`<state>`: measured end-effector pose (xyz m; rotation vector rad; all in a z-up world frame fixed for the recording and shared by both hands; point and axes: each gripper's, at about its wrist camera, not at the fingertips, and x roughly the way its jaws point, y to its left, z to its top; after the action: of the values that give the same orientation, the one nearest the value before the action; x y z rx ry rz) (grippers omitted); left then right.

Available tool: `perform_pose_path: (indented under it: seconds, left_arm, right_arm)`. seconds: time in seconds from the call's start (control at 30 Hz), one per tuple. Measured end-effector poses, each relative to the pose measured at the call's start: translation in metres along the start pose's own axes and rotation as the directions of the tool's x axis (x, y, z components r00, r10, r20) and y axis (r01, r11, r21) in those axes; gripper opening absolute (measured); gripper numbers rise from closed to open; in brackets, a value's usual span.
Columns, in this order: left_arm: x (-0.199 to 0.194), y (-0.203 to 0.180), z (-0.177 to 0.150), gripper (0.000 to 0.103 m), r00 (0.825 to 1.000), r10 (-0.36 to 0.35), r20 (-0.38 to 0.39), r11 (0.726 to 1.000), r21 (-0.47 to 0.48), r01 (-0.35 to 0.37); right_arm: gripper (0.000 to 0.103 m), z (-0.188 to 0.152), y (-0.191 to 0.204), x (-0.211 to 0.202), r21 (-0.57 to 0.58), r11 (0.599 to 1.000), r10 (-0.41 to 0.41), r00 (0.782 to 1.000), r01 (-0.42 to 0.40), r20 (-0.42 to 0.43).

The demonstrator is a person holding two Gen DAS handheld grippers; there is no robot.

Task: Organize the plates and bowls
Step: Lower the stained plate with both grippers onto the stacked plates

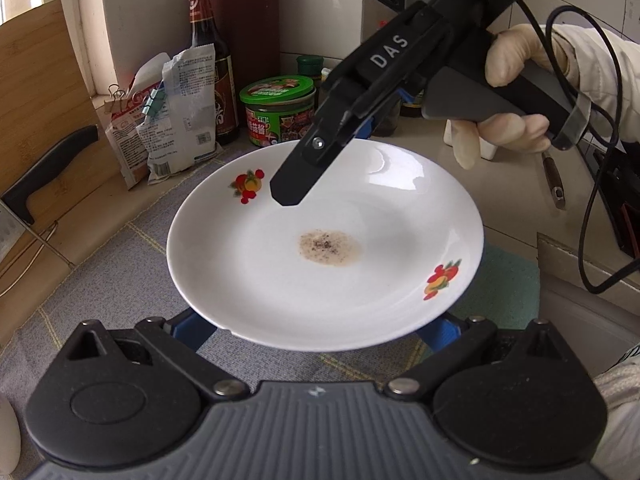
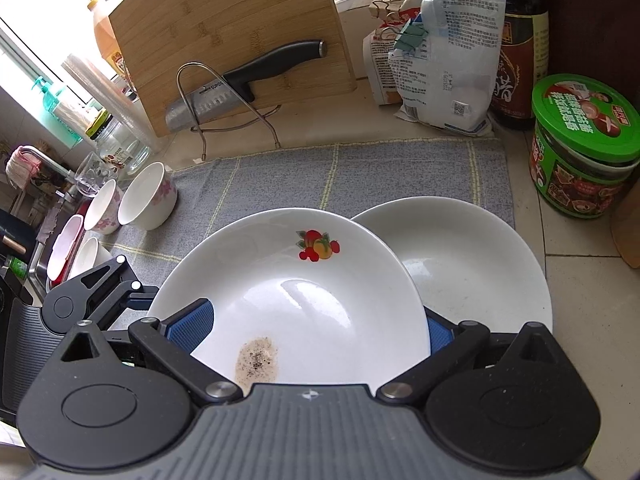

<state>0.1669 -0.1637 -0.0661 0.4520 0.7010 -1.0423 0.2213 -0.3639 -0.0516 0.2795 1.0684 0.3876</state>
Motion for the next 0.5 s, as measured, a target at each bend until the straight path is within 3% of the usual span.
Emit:
perform_pose_path:
  seconds: [0.5]
  left_arm:
    - [0.023,-0.002,0.009,0.102,0.999,-0.037,-0.027,0.999,0.028,0.038]
  right_arm:
    - [0.103,-0.014,-0.03,-0.008,0.062,0.998,-0.026,0.999,0.024,0.019]
